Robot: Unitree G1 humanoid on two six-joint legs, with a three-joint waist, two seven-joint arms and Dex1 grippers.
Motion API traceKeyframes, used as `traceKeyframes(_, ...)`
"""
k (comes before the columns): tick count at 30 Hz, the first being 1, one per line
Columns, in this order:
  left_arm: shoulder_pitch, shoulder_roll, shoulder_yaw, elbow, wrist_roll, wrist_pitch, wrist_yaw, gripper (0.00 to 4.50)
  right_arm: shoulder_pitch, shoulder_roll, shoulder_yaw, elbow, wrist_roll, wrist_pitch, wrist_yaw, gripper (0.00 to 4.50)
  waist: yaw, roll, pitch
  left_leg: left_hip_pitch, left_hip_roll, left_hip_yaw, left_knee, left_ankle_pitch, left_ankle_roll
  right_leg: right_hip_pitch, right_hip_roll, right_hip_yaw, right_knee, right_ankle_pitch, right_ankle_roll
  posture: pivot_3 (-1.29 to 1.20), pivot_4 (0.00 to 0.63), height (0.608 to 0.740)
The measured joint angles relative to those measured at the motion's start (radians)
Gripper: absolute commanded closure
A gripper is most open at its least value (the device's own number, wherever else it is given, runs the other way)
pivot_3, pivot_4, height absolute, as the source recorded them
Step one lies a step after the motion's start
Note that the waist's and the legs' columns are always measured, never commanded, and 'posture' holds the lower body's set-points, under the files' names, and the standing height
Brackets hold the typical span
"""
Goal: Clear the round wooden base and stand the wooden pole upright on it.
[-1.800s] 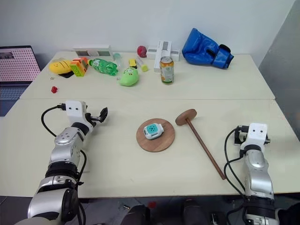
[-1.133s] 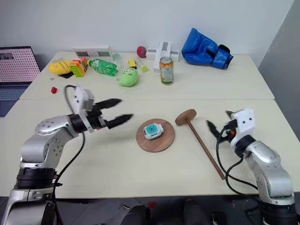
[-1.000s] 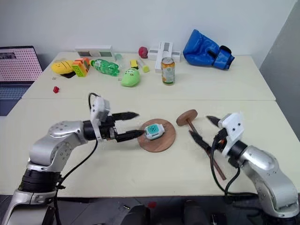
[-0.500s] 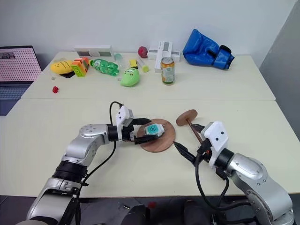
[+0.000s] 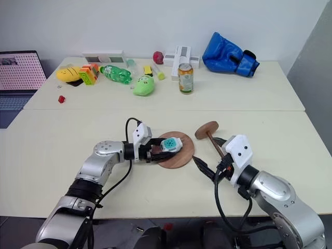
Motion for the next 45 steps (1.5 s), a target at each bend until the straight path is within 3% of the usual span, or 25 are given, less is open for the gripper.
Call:
traceKeyframes(7,0.008,0.003,0.031,-0.023,-0.004,0.048,0.051,1.73,-0.015,0.0,0.031,0.026,-0.003,-0.026,0.032,0.0,-0.002,0.0,0.0,0.0,0.0,0.0,0.0,0.0,0.0,0.0,0.0,0.0,0.0,0.0,0.0,0.0,0.15,0.74)
traceKeyframes(10,-0.044,0.009,0.168,0.013,-0.046,0.124,0.205,1.73,-0.048,0.0,0.042,0.043,0.0,-0.038,0.057,0.0,-0.004,-0.003,0.002,0.0,0.001,-0.002,0.0,0.0,0.0,-0.001,0.001,-0.001,0.001,0.0,0.0,0.0,0.15,0.74)
traceKeyframes(15,-0.175,0.096,0.392,0.2,-0.043,0.06,0.507,1.73,-0.119,0.009,0.076,0.053,0.005,-0.043,0.087,0.0,-0.005,-0.003,0.002,0.0,0.0,-0.001,-0.001,0.0,0.0,-0.001,0.0,-0.001,-0.001,0.0,0.0,0.0,0.15,0.74)
traceKeyframes(20,-0.24,0.131,0.491,0.535,-0.016,-0.042,0.748,1.73,-0.17,-0.005,0.08,0.058,0.032,-0.043,0.136,0.0,0.0,-0.005,0.002,-0.002,-0.001,-0.002,0.0,0.0,0.0,-0.001,-0.001,-0.002,-0.002,0.0,0.0,0.0,0.15,0.74)
traceKeyframes(27,-0.295,0.161,0.54,0.799,-0.005,-0.185,0.857,1.73,-0.202,-0.02,0.085,0.058,0.042,-0.05,0.185,0.0,0.011,-0.008,0.001,-0.007,-0.002,-0.007,0.001,0.0,0.0,-0.002,-0.002,-0.008,-0.003,0.0,0.0,0.0,0.15,0.74)
traceKeyframes(29,-0.297,0.158,0.542,0.825,-0.005,-0.204,0.858,1.03,-0.2,-0.022,0.085,0.059,0.042,-0.051,0.187,0.0,0.011,-0.008,0.001,-0.007,-0.002,-0.007,0.001,0.0,0.0,-0.003,-0.002,-0.009,-0.003,0.0,0.0,0.0,0.15,0.74)
traceKeyframes(30,-0.298,0.155,0.542,0.834,-0.005,-0.21,0.854,0.97,-0.197,-0.028,0.085,0.059,0.04,-0.056,0.191,0.0,0.011,-0.008,0.001,-0.007,-0.002,-0.008,0.001,0.0,0.0,-0.003,-0.002,-0.009,-0.003,0.0,0.0,0.0,0.15,0.74)
traceKeyframes(34,-0.3,0.152,0.554,0.845,-0.008,-0.238,0.829,0.08,-0.158,-0.058,0.086,0.061,0.017,-0.078,0.208,0.0,0.011,-0.008,0.001,-0.009,-0.001,-0.012,0.002,0.0,0.0,-0.003,-0.002,-0.014,-0.003,0.0,0.0,0.0,0.15,0.74)
traceKeyframes(41,-0.28,0.189,0.589,0.774,-0.037,-0.242,0.814,0.04,-0.157,-0.064,0.087,0.089,-0.003,-0.103,0.227,0.0,-0.004,-0.008,0.001,-0.009,-0.001,-0.014,0.002,0.001,-0.003,-0.002,-0.002,-0.017,-0.002,0.0,0.0,0.0,0.15,0.74)
traceKeyframes(45,-0.15,0.198,0.609,0.522,-0.073,-0.187,0.808,0.04,-0.158,-0.091,0.086,0.095,-0.01,-0.113,0.247,0.0,-0.006,-0.008,0.001,-0.009,0.0,-0.015,0.001,0.002,-0.004,-0.002,-0.002,-0.016,-0.003,0.0,0.0,0.0,0.15,0.74)
